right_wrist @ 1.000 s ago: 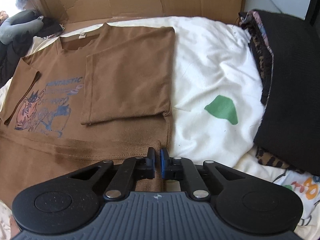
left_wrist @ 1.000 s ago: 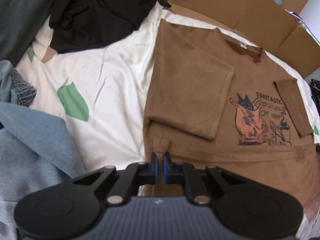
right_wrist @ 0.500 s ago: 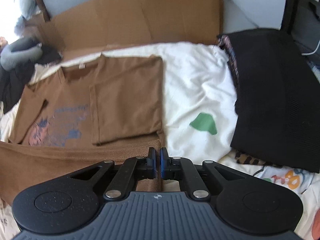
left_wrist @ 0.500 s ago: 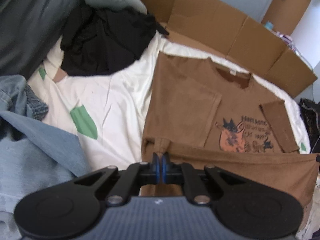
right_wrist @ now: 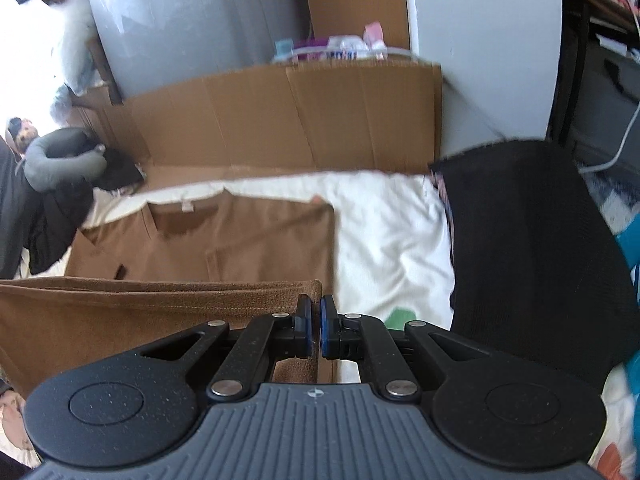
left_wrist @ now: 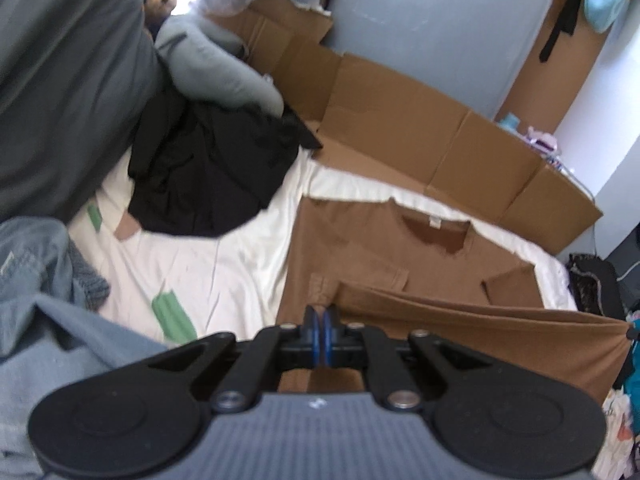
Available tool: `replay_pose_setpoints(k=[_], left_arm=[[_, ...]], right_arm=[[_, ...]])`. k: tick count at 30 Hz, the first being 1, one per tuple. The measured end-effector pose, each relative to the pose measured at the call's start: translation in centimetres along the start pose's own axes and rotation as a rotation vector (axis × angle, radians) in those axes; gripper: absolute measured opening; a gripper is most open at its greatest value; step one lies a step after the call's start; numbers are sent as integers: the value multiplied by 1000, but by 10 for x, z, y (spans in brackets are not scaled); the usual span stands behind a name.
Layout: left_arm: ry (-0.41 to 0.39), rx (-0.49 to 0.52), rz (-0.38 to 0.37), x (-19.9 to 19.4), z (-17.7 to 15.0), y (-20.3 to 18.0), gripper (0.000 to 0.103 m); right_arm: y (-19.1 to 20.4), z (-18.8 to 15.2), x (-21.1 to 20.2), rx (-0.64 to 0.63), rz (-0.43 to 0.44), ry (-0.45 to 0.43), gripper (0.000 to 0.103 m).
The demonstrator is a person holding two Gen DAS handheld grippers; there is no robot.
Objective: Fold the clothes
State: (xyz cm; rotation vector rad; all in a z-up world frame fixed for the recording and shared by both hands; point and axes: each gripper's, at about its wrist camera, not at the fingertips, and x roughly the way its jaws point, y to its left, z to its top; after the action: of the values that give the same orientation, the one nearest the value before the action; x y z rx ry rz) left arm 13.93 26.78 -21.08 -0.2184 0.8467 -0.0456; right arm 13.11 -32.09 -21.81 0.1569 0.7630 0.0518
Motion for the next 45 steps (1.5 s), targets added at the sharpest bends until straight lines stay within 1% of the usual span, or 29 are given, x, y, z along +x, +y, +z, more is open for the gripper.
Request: replay_pose_setpoints(k=[7, 16, 24, 29, 35, 40, 45], left_arm=[[-46, 12, -13, -2, 24, -8, 3], [-103, 29, -17, 0, 60, -17, 3], [-108, 46, -31, 17, 86, -21, 3], [-94, 52, -31, 35, 97, -23, 3], [-68, 58, -13, 68, 109, -23, 3], [-40, 65, 0, 107, 115, -19, 3], [-21, 51, 6, 142, 117, -15, 3]], right_arm=[[6, 30, -9, -9, -1, -52, 2], [15, 70, -7, -26, 1, -101, 2], [19, 98, 8, -45, -1, -122, 2], [20, 109, 27, -54, -4, -110, 2], [20, 121, 59, -73, -8, -84, 2], [17, 127, 95, -66, -15, -56, 2], [16, 127, 136, -62, -14, -29, 2]])
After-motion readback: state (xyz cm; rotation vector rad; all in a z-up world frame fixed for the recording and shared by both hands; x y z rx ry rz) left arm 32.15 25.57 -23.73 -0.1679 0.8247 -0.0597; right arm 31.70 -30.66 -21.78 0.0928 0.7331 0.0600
